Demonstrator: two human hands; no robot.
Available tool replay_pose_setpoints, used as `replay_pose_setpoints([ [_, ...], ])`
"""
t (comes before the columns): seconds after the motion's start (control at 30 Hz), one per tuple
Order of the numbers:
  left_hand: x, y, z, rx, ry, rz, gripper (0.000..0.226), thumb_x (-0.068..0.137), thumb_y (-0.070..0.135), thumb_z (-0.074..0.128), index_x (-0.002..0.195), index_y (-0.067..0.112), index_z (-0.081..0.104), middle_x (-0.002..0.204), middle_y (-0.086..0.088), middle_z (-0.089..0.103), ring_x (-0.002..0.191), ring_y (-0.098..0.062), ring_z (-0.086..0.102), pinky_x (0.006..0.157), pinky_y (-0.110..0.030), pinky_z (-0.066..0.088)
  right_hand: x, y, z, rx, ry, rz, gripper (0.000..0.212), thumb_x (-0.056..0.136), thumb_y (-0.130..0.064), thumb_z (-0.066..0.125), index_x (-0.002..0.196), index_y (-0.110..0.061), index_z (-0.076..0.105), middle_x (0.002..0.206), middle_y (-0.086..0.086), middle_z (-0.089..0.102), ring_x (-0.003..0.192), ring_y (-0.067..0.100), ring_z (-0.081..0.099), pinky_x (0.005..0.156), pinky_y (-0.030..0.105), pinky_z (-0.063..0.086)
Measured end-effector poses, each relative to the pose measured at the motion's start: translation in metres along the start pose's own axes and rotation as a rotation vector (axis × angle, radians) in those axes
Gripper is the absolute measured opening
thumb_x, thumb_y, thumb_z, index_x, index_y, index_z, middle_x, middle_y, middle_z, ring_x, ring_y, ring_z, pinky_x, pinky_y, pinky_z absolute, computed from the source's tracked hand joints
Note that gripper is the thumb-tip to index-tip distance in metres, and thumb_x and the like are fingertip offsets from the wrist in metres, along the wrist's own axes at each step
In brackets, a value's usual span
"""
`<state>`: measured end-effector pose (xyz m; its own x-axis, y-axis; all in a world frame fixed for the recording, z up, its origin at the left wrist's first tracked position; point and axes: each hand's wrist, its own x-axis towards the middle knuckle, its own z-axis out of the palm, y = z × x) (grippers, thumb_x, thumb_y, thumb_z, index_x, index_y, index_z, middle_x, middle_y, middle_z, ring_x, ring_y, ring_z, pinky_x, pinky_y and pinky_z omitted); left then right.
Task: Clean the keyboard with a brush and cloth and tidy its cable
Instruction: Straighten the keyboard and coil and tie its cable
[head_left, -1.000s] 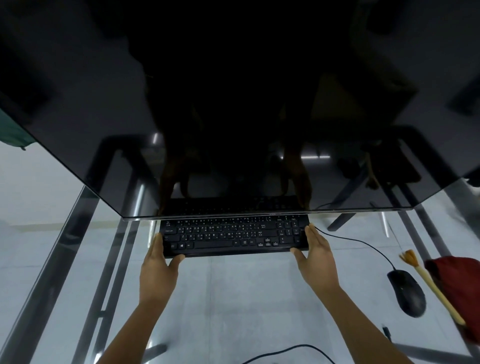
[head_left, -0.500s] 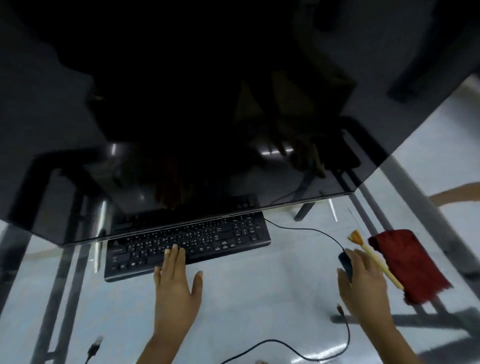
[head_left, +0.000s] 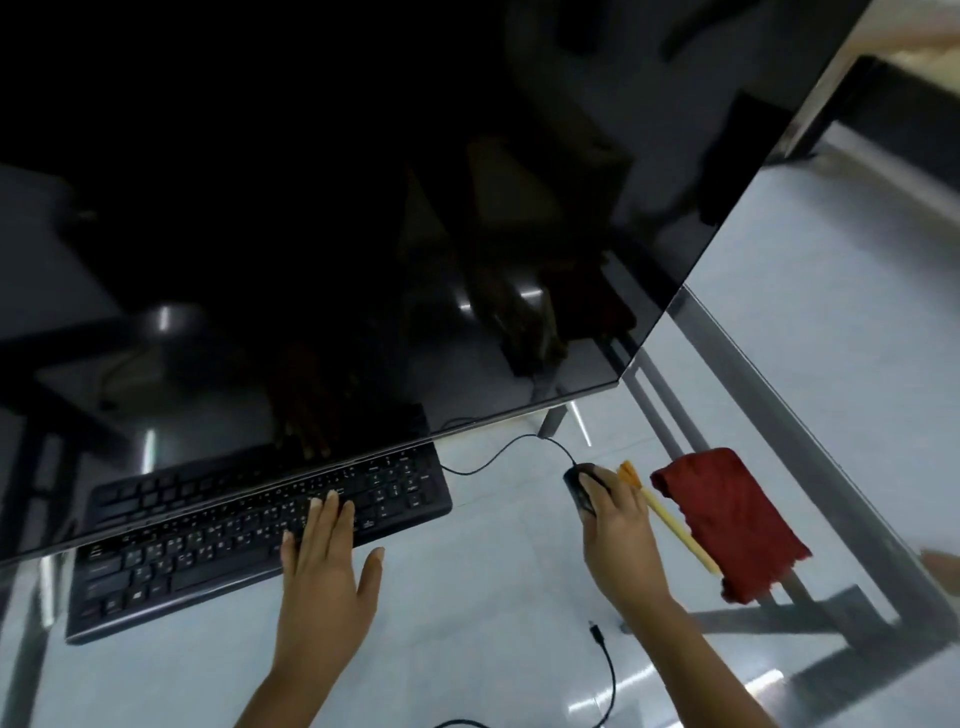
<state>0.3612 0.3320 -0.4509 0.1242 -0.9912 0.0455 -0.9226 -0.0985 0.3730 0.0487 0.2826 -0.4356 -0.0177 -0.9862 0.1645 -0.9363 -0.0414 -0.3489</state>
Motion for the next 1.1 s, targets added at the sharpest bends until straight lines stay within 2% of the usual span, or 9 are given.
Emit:
replay_pose_setpoints([
  [0.1,0.000,0.002,0.003,0.009,-0.005,-0.006,0.077,0.089,0.055,0.024,0.143,0.003,0.042,0.156,-0.008,0.028,0.146,-0.019,0.015,0.119,-0.047,0.009,0.017,-0.004,0.003,-0.007,-0.013,-0.003,0.045,0.076,0.008,0.073,0.118,-0.003,0.065,0.123,0.013,0.061,0.111,0.036,0.057,0.109,0.026,0.019],
  [0.17,0.000,0.003,0.005,0.012,-0.010,-0.012,0.077,0.089,0.055,0.023,0.144,0.004,0.041,0.157,-0.007,0.027,0.147,-0.017,0.013,0.119,-0.047,0.008,0.027,-0.008,0.003,0.008,-0.018,-0.016,0.042,0.076,0.006,0.074,0.117,-0.004,0.067,0.123,0.013,0.062,0.106,0.034,0.058,0.100,0.026,0.028],
  [0.27,-0.001,0.002,0.008,0.019,-0.012,-0.015,0.075,0.090,0.054,0.025,0.144,0.004,0.040,0.157,-0.006,0.027,0.146,-0.017,0.013,0.119,-0.048,0.009,0.042,-0.013,0.003,0.033,-0.012,-0.030,0.040,0.078,0.003,0.073,0.117,-0.004,0.067,0.122,0.012,0.064,0.104,0.033,0.060,0.088,0.036,0.047],
  [0.4,-0.002,0.002,0.011,0.040,-0.019,-0.017,0.074,0.090,0.053,0.026,0.143,0.004,0.041,0.157,-0.007,0.027,0.146,-0.018,0.015,0.118,-0.050,0.011,0.060,-0.013,0.008,0.057,-0.045,-0.020,0.040,0.082,0.001,0.071,0.121,-0.004,0.064,0.124,0.012,0.063,0.110,0.032,0.059,0.084,0.040,0.055],
  [0.5,-0.002,0.002,0.012,0.039,-0.018,-0.033,0.075,0.090,0.054,0.026,0.143,0.004,0.041,0.157,-0.007,0.027,0.146,-0.019,0.016,0.118,-0.050,0.012,0.069,-0.013,0.009,0.078,-0.076,-0.021,0.039,0.086,-0.004,0.067,0.125,-0.005,0.061,0.129,0.012,0.060,0.116,0.031,0.056,0.087,0.043,0.057],
  [0.63,-0.002,0.005,0.012,0.027,-0.010,-0.042,0.075,0.090,0.054,0.025,0.143,0.004,0.041,0.157,-0.006,0.027,0.146,-0.018,0.017,0.118,-0.049,0.011,0.059,-0.009,0.007,0.099,-0.065,0.008,0.041,0.085,-0.007,0.069,0.126,-0.007,0.061,0.132,0.012,0.058,0.119,0.031,0.054,0.096,0.043,0.049],
  [0.83,-0.003,0.003,0.011,0.018,-0.022,-0.051,0.075,0.091,0.055,0.024,0.145,0.006,0.039,0.158,-0.004,0.024,0.148,-0.015,0.012,0.120,-0.047,0.009,0.056,-0.011,0.009,0.116,-0.083,-0.028,0.041,0.085,0.001,0.067,0.125,-0.005,0.062,0.134,0.012,0.057,0.120,0.032,0.053,0.096,0.039,0.050],
  [1.1,-0.003,0.005,0.008,0.006,-0.025,-0.038,0.074,0.091,0.054,0.023,0.145,0.005,0.038,0.158,-0.004,0.024,0.147,-0.010,0.007,0.119,-0.046,0.009,0.066,-0.016,0.009,0.113,-0.119,-0.039,0.042,0.091,-0.004,0.061,0.132,-0.008,0.056,0.140,0.009,0.050,0.128,0.027,0.045,0.102,0.035,0.046],
])
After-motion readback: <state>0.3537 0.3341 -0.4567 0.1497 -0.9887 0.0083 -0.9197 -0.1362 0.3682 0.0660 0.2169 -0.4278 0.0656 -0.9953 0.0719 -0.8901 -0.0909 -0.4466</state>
